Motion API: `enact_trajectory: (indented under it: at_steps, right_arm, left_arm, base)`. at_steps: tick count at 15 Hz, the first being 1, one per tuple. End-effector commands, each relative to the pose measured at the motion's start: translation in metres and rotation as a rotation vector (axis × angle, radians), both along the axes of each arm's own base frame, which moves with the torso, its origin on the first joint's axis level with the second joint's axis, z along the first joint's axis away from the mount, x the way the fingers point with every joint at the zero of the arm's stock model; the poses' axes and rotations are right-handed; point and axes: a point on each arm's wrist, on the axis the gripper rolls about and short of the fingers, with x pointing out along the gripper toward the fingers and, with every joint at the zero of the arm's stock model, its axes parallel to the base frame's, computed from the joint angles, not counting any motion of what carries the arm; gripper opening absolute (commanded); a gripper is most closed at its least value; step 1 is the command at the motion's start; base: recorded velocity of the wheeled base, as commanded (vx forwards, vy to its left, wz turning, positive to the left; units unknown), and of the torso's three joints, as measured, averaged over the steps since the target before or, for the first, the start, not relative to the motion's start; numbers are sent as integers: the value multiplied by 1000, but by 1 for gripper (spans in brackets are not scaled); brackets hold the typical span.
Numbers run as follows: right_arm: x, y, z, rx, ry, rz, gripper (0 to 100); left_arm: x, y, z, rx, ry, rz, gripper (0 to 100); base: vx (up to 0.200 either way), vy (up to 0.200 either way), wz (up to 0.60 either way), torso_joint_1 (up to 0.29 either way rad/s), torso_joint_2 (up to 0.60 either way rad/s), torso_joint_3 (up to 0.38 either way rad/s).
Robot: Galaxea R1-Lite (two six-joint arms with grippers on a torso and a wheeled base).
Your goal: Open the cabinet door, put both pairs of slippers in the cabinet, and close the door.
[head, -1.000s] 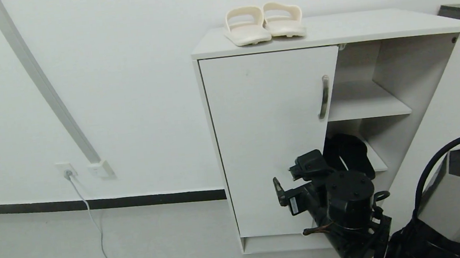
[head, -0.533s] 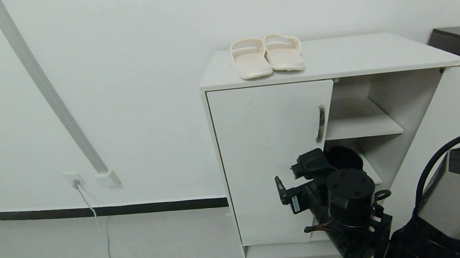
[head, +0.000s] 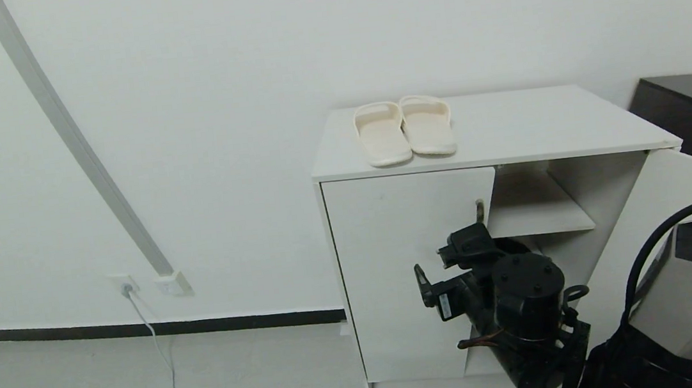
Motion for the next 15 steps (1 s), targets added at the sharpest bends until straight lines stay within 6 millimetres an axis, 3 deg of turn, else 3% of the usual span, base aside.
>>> enact_trajectory:
  at_steps: [1, 15]
  right_arm:
    - [0, 0, -1, -1, 1, 0, 100]
    - [0, 0, 0, 0, 0, 0, 100]
  left_arm:
    - [0, 0, 0, 0, 1, 0, 0]
    - [0, 0, 0, 0, 1, 0, 0]
  base:
    - [0, 0, 0, 207, -500, -320]
    - [0, 0, 0, 234, -544, -311]
